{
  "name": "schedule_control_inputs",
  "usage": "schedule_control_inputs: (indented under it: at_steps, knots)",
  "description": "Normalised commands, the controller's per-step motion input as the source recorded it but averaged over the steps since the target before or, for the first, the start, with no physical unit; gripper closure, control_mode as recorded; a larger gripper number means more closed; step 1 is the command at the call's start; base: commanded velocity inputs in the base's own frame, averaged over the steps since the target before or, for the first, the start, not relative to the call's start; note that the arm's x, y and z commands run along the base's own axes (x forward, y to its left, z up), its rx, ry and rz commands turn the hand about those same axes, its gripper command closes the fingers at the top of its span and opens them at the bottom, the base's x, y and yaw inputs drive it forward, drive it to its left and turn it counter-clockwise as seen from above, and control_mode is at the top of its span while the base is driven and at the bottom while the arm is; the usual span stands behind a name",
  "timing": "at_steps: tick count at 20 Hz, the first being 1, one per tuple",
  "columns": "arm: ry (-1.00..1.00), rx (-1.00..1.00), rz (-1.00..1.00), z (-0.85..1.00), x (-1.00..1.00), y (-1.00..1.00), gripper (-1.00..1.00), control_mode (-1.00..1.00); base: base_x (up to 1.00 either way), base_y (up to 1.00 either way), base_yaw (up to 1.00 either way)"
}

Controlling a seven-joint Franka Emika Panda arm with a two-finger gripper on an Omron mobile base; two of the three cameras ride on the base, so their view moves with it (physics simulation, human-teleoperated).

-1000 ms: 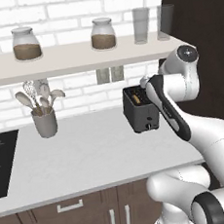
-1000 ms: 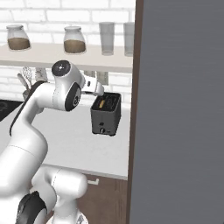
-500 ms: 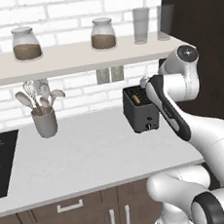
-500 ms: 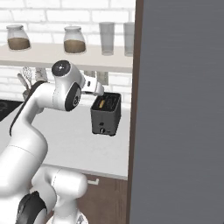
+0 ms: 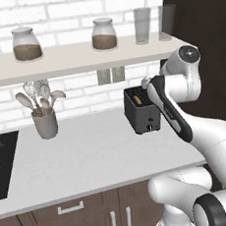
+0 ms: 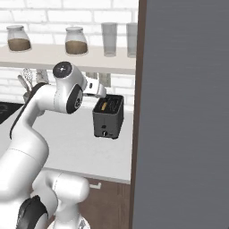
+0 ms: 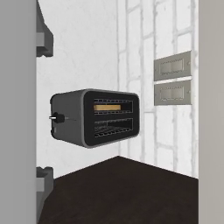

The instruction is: Start the toaster. Once the lever pops up, take the bread to the plate on the dining counter.

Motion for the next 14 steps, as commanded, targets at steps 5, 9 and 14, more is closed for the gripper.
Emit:
schedule_control_inputs:
  at_steps: [5,9,14]
  knots:
    - [0.0,0.0,0.0,0.0,0.0,0.0,-1.0,-1.0,0.0,0.0,0.0]
    - [0.0,0.0,0.0,0.0,0.0,0.0,-1.0,-1.0,0.0,0.0,0.0]
    - [0.0,0.0,0.0,0.0,0.0,0.0,-1.0,-1.0,0.0,0.0,0.0]
